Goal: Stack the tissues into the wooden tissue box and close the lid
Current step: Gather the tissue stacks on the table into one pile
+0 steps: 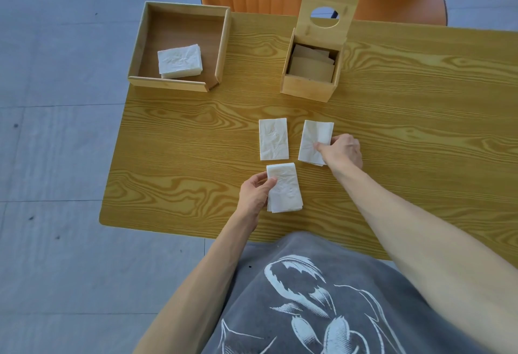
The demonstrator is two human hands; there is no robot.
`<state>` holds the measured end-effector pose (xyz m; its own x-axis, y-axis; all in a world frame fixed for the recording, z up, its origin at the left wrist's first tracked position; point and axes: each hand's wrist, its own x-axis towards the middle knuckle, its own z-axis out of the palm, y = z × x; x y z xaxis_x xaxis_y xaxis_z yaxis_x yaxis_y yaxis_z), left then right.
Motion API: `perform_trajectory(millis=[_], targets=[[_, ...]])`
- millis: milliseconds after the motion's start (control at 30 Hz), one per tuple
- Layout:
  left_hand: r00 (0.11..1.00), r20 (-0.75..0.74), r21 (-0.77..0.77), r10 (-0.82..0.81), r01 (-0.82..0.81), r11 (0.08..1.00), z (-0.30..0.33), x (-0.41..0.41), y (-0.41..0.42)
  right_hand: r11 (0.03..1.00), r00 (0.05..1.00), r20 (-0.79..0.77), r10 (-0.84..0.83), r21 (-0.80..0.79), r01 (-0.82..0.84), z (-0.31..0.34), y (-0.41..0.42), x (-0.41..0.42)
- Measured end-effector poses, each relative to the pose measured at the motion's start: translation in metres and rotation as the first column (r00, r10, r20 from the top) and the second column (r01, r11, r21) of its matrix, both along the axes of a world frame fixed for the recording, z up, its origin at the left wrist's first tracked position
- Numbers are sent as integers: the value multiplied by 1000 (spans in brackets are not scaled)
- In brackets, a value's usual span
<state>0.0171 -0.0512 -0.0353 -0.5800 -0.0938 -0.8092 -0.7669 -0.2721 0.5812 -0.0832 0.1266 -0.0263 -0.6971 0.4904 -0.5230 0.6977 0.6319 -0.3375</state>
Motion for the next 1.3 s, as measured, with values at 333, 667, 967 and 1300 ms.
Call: perform_trajectory(millis=[333,667,967,1300], targets=[[1000,0,24,-15,15,1000,-6,3,-8,971,957,-267,-110,-235,46,4,4,25],[998,-17,67,-58,59,996,-7,5,-16,787,944,-208,-256,-611,79,13,6,66],[997,-21,94,-75,76,993,-1,-2,-33,671,986,-49,-157,-738,70,3,-35,97],[988,-77,64,-137,142,988,-2,1,-45,933,978,-176,110,-321,-163,-5,-55,103]])
